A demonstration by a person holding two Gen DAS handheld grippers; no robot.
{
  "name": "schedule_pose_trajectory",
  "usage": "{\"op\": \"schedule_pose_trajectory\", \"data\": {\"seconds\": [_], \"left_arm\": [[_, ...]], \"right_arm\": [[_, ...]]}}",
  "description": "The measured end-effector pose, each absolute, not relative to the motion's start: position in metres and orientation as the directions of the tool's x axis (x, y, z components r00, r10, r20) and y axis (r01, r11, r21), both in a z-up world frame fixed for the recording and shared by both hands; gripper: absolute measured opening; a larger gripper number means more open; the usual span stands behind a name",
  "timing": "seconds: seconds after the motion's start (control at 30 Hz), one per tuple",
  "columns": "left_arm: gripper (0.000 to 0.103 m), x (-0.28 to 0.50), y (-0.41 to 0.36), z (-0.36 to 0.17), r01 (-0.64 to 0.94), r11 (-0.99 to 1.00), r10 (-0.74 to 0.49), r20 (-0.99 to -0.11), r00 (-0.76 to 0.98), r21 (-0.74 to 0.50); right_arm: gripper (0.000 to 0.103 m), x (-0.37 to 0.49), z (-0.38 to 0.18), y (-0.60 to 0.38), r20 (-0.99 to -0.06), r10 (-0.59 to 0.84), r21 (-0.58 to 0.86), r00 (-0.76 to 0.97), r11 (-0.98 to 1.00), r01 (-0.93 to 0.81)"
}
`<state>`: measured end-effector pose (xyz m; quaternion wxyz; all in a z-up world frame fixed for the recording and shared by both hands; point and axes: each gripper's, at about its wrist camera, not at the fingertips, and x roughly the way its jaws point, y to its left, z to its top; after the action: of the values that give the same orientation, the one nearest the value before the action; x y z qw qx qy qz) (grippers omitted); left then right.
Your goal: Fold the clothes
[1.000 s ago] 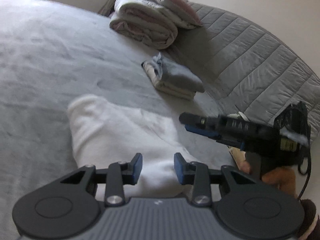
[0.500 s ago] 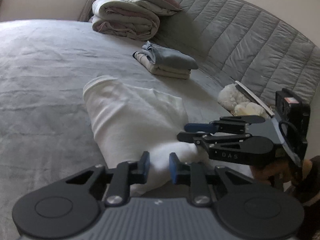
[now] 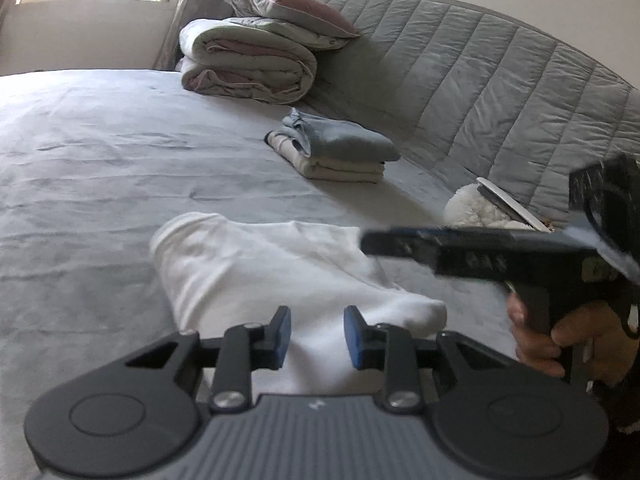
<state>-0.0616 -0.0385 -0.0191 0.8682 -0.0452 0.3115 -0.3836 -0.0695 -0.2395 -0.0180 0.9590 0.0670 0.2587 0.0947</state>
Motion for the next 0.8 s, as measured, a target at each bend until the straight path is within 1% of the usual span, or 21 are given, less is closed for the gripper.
{"op": "schedule_pose_trajectory", "data": {"seconds": [0.07, 0.17, 0.27, 0.3, 0.37, 0.4, 0.5, 0.53, 0.6, 0.63, 0.7, 0.8], "left_arm": [[0.029, -0.061, -0.045, -0.024, 0.647, 0.695, -0.699, -0.507, 0.504, -0.314], [0.031, -0.062, -0.055, -0.032, 0.661, 0.684, -0.706, -0.507, 0.495, -0.308], [0.032, -0.069, -0.061, -0.038, 0.673, 0.683, -0.705, -0.498, 0.505, -0.284], [0.033, -0.071, -0.062, -0.038, 0.678, 0.681, -0.707, -0.495, 0.506, -0.279], [0.035, -0.073, -0.062, -0.038, 0.686, 0.676, -0.709, -0.494, 0.504, -0.27], [0.037, -0.073, -0.061, -0.036, 0.691, 0.668, -0.714, -0.497, 0.493, -0.275], [0.042, -0.072, -0.058, -0.03, 0.706, 0.644, -0.733, -0.502, 0.459, -0.295], [0.048, -0.069, -0.052, -0.026, 0.71, 0.622, -0.756, -0.49, 0.434, -0.331], [0.05, -0.061, -0.041, -0.017, 0.709, 0.583, -0.793, -0.467, 0.391, -0.396], [0.055, -0.056, -0.035, -0.014, 0.686, 0.601, -0.784, -0.469, 0.407, -0.409], [0.062, -0.046, -0.024, -0.01, 0.639, 0.635, -0.764, -0.475, 0.437, -0.434], [0.065, -0.031, -0.008, -0.004, 0.562, 0.683, -0.728, -0.492, 0.477, -0.467]], "right_arm": [[0.047, -0.061, -0.02, -0.241, -0.482, 0.214, 0.21, 0.85, 0.97, -0.125], [0.043, -0.045, -0.031, -0.24, -0.522, 0.205, 0.227, 0.828, 0.969, -0.096], [0.034, -0.029, -0.044, -0.241, -0.572, 0.172, 0.197, 0.802, 0.978, -0.07], [0.029, -0.026, -0.047, -0.242, -0.58, 0.163, 0.188, 0.798, 0.98, -0.064], [0.028, -0.019, -0.05, -0.244, -0.589, 0.151, 0.178, 0.794, 0.983, -0.056], [0.028, -0.016, -0.05, -0.245, -0.593, 0.137, 0.172, 0.794, 0.984, -0.042], [0.05, -0.007, -0.054, -0.25, -0.614, 0.09, 0.16, 0.784, 0.987, 0.012], [0.05, -0.006, -0.056, -0.254, -0.618, 0.097, 0.189, 0.78, 0.982, 0.027], [0.051, -0.007, -0.056, -0.266, -0.611, 0.142, 0.279, 0.779, 0.959, 0.045], [0.052, -0.01, -0.054, -0.272, -0.607, 0.16, 0.314, 0.778, 0.948, 0.05], [0.054, -0.015, -0.049, -0.283, -0.597, 0.195, 0.379, 0.778, 0.923, 0.06], [0.063, -0.027, -0.043, -0.299, -0.58, 0.236, 0.459, 0.78, 0.885, 0.074]]}}
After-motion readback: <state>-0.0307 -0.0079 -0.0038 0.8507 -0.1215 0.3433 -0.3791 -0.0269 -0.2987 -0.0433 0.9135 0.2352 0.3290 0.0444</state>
